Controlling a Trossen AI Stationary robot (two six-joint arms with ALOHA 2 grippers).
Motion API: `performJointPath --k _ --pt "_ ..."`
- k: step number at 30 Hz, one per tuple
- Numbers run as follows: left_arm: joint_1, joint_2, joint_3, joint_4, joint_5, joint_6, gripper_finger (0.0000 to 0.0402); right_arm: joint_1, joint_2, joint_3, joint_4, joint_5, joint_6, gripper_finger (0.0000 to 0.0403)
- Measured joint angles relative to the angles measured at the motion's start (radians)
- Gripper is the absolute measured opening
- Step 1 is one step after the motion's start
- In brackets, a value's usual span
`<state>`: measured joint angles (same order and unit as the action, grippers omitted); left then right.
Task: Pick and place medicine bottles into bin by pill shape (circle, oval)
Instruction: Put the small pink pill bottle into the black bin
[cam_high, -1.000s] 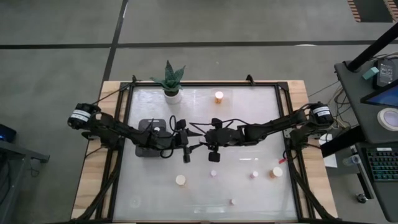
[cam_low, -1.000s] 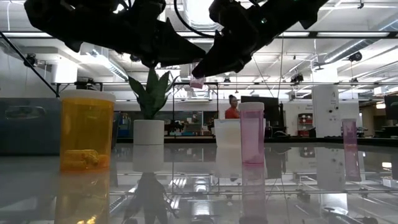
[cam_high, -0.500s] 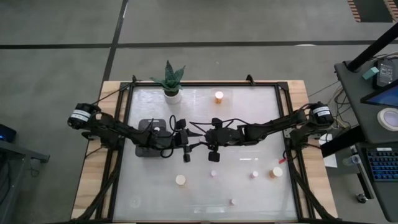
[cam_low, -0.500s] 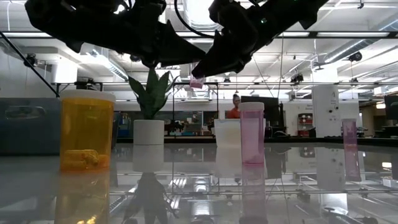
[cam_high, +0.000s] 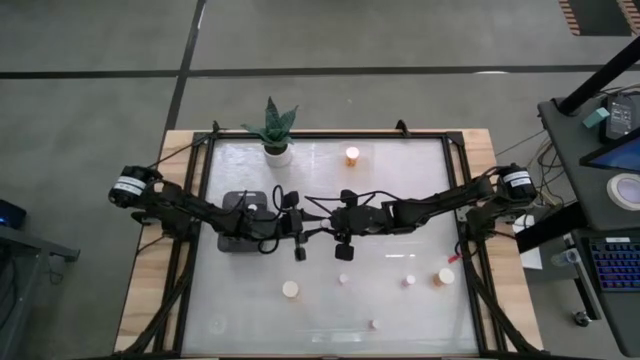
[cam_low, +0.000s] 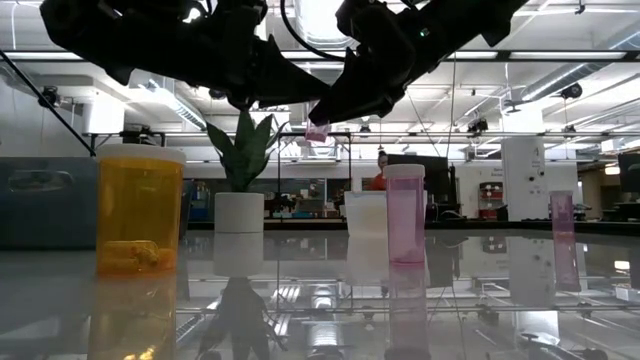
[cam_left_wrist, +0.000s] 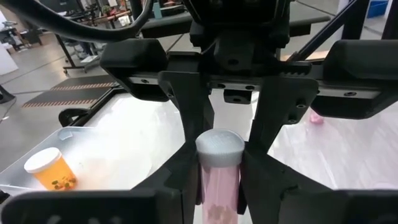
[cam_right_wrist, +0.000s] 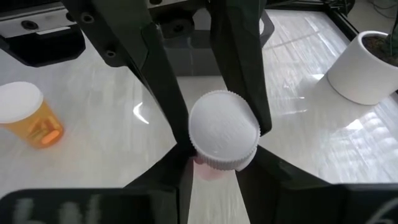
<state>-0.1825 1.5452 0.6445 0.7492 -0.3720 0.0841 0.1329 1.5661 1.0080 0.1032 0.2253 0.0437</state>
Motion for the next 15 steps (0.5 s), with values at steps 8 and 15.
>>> performJointPath --k 8,15 --pt "0.000 0.000 0.000 0.001 0.001 -0.044 0.0114 0.000 0.000 0.000 0.000 0.000 0.000 0.0104" --pt "0.000 -0.007 -0.003 -0.009 0.001 -0.042 0.0192 0.000 -0.006 -0.001 -0.009 0.000 0.038 0.0087"
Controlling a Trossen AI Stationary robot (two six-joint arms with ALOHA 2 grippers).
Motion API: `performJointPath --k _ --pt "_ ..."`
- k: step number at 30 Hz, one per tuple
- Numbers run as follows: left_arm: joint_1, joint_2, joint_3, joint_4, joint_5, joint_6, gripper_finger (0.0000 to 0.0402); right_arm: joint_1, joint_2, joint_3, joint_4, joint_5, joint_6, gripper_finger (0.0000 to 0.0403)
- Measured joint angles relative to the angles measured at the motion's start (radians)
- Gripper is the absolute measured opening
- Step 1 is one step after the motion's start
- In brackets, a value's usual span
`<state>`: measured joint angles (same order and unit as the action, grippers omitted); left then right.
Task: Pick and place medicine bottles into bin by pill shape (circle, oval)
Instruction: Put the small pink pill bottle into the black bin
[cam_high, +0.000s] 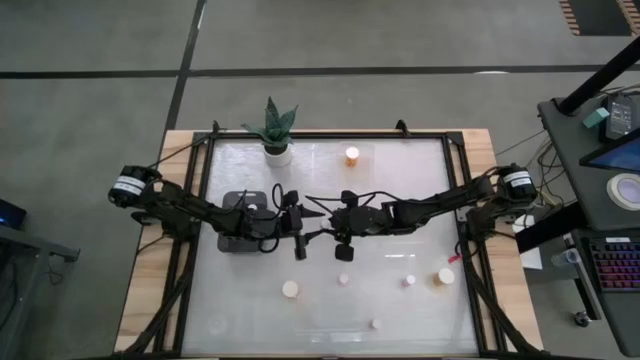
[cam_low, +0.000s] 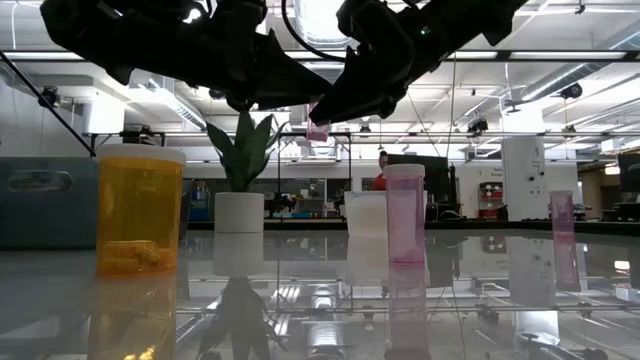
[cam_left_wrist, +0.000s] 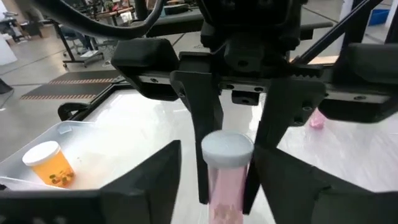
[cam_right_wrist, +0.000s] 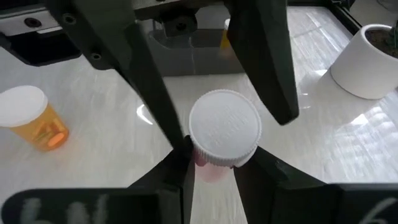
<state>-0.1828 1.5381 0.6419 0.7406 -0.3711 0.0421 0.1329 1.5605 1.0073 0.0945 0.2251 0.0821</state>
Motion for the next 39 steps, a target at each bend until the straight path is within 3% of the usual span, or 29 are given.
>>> performJointPath --k 7,13,20,24,32,39 --pt "-0.001 -0.048 -0.010 -0.098 0.024 0.015 0.0214 0.000 -0.059 0.000 -0.095 0.003 0.051 0.0089" --pt "-0.002 -0.053 -0.008 -0.094 0.043 0.015 0.0214 0.007 -0.101 0.000 -0.108 -0.001 0.054 0.0089" --pt "-0.015 -0.148 -0.009 -0.039 0.051 0.072 0.0206 0.007 -0.101 0.000 -0.139 0.001 0.066 0.0089" --pt "-0.010 -0.152 -0.006 0.019 0.055 0.100 0.0158 0.007 -0.100 -0.001 -0.141 0.001 0.067 0.0089" --pt "0.005 -0.035 0.001 0.137 0.053 0.095 0.0012 0.007 -0.100 -0.001 -0.135 0.003 0.067 0.0089" --pt "0.025 0.017 0.023 0.197 0.052 0.092 0.0002 0.007 -0.100 -0.001 -0.134 0.003 0.068 0.0089"
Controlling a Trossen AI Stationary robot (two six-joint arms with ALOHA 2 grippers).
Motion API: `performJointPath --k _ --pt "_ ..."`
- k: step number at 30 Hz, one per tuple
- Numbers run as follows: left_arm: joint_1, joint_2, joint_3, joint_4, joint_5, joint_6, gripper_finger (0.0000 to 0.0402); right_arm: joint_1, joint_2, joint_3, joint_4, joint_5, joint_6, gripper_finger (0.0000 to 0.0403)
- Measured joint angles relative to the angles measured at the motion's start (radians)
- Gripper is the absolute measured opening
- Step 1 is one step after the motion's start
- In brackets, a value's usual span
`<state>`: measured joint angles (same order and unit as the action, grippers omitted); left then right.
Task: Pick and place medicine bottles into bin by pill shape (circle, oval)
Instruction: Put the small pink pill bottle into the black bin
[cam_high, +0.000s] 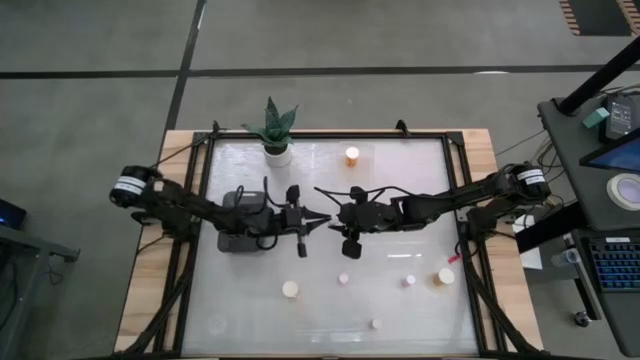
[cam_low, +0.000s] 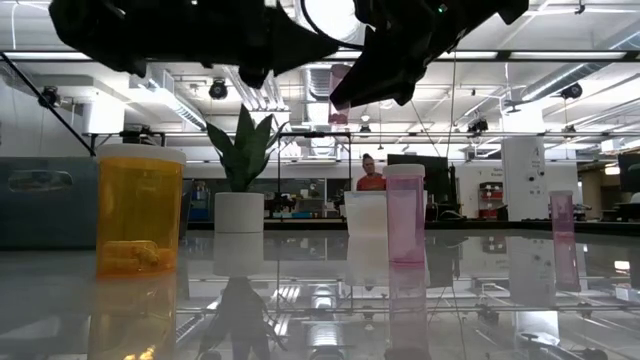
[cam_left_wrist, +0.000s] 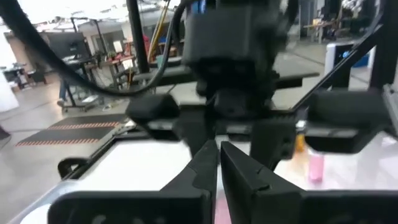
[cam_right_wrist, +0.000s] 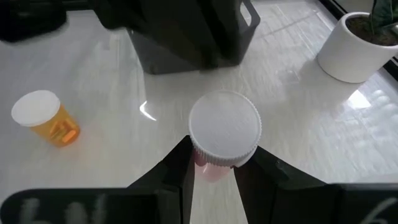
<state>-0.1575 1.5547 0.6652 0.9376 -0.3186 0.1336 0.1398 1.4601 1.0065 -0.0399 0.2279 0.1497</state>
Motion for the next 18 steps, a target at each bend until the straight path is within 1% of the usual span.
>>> performJointPath --k 6,14,18 --pt "0.008 0.028 -0.009 -0.001 0.000 -0.022 0.0001 0.000 0.000 -0.002 -0.009 0.000 0.009 0.0089" --pt "0.006 -0.044 -0.014 -0.006 0.010 -0.023 0.0000 0.000 0.000 -0.002 -0.006 0.000 0.010 0.0089" --pt "0.005 -0.030 -0.015 -0.010 0.030 -0.044 0.0000 0.000 0.000 -0.002 -0.007 0.000 0.009 0.0089"
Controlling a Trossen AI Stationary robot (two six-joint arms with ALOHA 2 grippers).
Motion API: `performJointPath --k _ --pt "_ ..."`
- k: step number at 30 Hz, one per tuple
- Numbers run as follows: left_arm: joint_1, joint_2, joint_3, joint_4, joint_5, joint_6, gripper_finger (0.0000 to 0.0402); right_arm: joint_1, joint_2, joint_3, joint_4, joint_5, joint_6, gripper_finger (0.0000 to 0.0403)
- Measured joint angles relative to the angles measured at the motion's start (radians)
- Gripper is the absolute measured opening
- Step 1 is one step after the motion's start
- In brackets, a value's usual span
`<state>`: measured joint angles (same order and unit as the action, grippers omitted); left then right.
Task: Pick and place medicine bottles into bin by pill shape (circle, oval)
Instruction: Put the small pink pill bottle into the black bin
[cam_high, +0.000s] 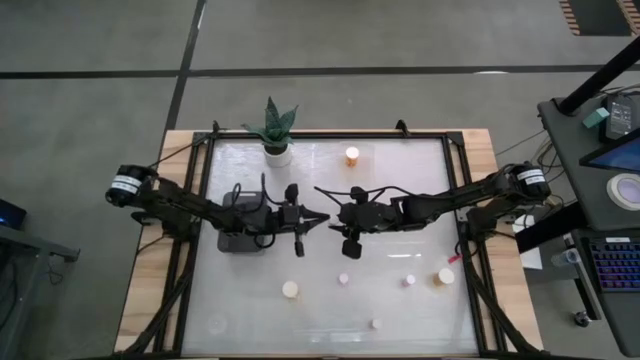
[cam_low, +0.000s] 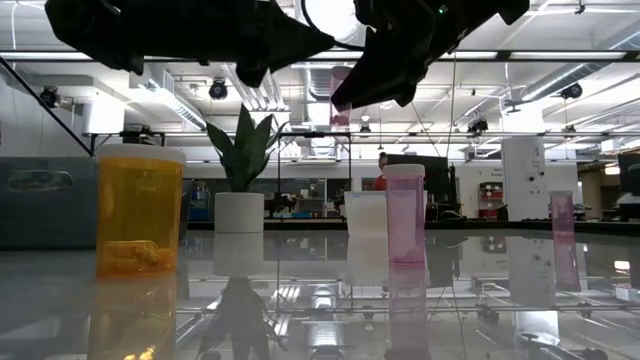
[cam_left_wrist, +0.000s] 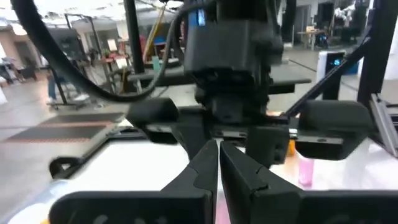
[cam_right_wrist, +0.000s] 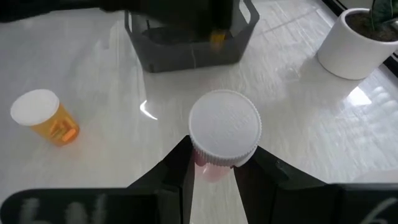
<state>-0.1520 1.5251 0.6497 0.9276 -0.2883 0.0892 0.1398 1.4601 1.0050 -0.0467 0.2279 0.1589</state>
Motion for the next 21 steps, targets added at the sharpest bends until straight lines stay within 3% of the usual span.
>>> performJointPath --k 5,16,21 --pt "0.002 0.054 0.012 -0.002 0.001 -0.031 0.0000 0.000 0.000 0.000 -0.003 0.000 -0.001 0.0089" --pt "0.002 -0.001 0.030 0.006 0.000 -0.021 0.0000 0.000 0.000 0.000 0.000 0.000 -0.001 0.0089" --pt "0.002 0.051 0.030 -0.010 0.001 -0.033 0.0000 0.000 0.000 0.000 -0.001 0.000 -0.001 0.0089"
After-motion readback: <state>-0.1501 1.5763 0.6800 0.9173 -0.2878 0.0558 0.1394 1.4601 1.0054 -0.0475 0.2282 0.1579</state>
